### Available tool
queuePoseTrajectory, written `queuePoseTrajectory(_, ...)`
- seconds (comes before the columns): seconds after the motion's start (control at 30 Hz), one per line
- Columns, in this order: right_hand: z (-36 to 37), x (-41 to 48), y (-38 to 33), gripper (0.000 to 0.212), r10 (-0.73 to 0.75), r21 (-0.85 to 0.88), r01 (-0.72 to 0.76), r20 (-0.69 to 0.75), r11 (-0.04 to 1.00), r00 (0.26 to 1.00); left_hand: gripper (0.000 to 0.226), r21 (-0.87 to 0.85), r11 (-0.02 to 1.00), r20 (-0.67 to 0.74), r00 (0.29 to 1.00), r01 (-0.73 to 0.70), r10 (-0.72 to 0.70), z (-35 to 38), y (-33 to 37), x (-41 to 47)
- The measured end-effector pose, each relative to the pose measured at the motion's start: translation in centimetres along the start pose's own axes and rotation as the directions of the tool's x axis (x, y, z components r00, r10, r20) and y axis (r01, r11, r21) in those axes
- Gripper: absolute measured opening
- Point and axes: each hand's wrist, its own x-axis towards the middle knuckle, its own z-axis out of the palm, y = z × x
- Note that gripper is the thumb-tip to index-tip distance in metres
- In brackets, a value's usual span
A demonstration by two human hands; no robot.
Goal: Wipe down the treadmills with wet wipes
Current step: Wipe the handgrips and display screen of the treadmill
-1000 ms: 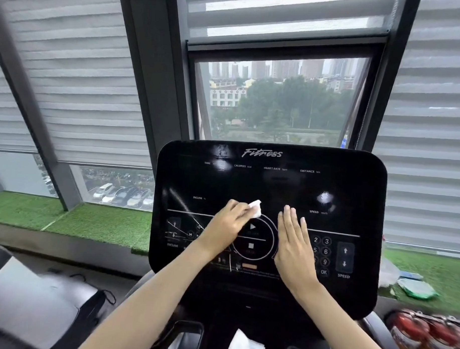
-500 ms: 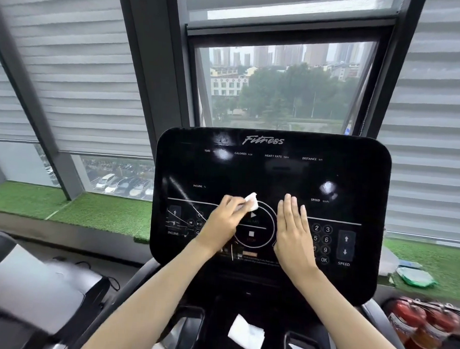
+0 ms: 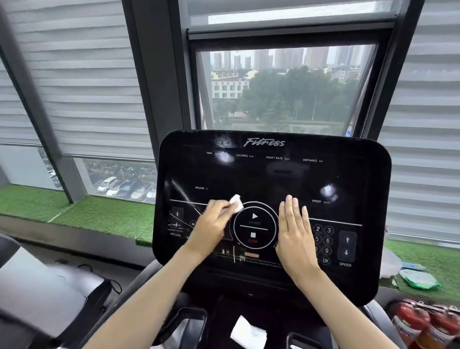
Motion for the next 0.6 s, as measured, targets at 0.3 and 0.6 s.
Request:
queuePoseTrajectory(0.3, -0.8, 0.0, 0.2, 0.076, -0.012, -0.011, 0.013, 0.046, 1.0, 0.999, 0.062, -0.147, 0.823, -0.308, 0.765, 0.549, -0.565, 0.2, 2.9, 7.5)
queuePoseTrajectory(0.6, -2.0, -3.3, 4.0, 0.071, 0.061, 0.099, -0.058, -0.026, 0.993, 0.998, 0.041, -0.052, 0.998, -0.119, 0.992, 0.039, -0.045, 1.5, 3.5, 6.4)
